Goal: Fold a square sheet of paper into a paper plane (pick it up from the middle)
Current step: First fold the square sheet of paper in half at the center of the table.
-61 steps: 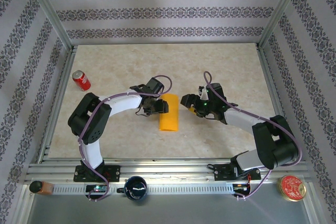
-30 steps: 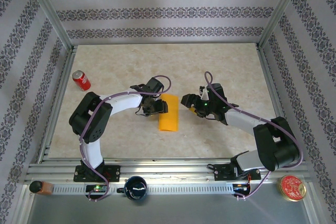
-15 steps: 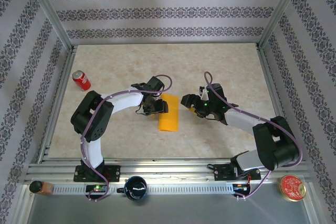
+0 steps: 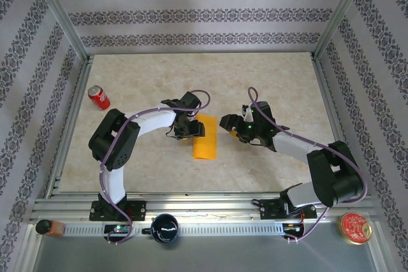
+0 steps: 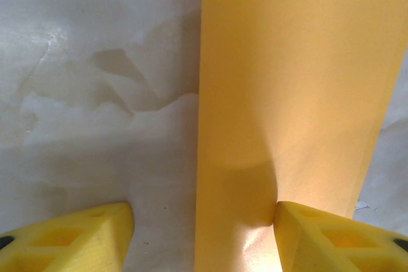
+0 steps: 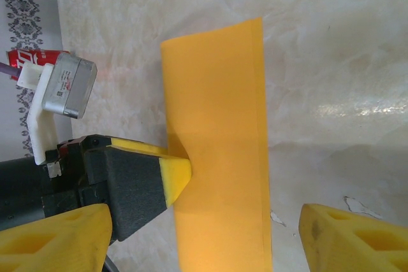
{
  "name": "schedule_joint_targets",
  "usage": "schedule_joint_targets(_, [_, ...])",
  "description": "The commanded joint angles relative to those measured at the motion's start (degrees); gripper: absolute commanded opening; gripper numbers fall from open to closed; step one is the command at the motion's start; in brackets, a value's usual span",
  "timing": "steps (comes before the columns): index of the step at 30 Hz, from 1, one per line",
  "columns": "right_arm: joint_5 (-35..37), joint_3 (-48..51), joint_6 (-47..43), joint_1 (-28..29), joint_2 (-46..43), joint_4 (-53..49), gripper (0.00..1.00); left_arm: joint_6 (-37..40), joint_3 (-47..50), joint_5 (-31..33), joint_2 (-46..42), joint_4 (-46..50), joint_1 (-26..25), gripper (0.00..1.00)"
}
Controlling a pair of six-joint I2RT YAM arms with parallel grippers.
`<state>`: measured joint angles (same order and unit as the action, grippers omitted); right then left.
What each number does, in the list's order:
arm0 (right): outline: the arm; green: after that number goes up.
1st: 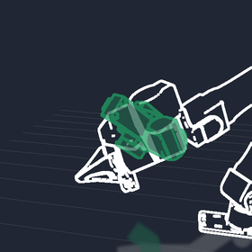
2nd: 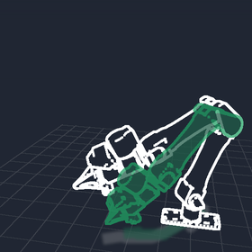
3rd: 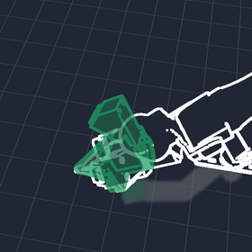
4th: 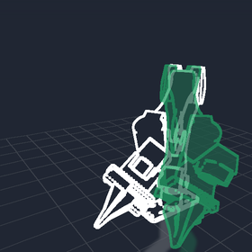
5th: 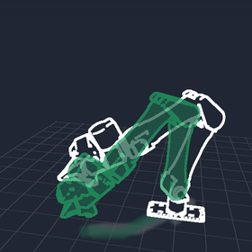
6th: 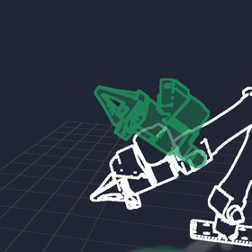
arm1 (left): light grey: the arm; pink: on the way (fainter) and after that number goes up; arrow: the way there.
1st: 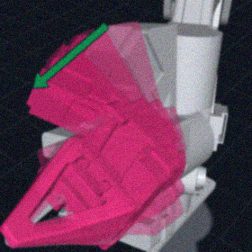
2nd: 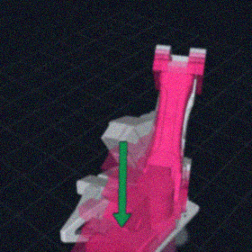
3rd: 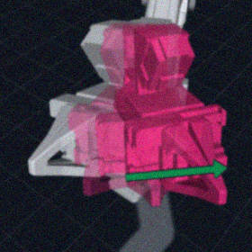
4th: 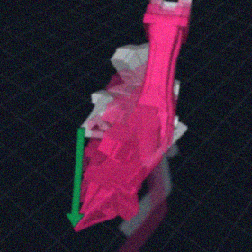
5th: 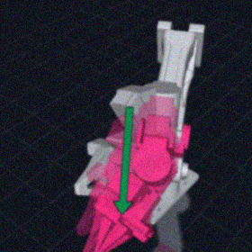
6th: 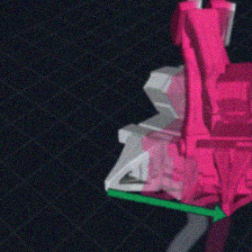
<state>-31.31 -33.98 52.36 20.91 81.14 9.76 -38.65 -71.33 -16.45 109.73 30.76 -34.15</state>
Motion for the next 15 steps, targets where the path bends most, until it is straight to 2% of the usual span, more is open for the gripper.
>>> schedule_joint_targets(1, [0.9, 0.5, 0.2, 0.7, 0.2, 1.4, 0.78, 0.2, -0.8, 2.2, 3.5, -1.3, -1.0, 0.64])
schedule_joint_targets(15, [0.9, 0.7, 0.0, 0.7, 0.1, 1.0, 0.78, 1.2, -2.5, 4.4, 3.9, 1.1, -1.5, 0.63])
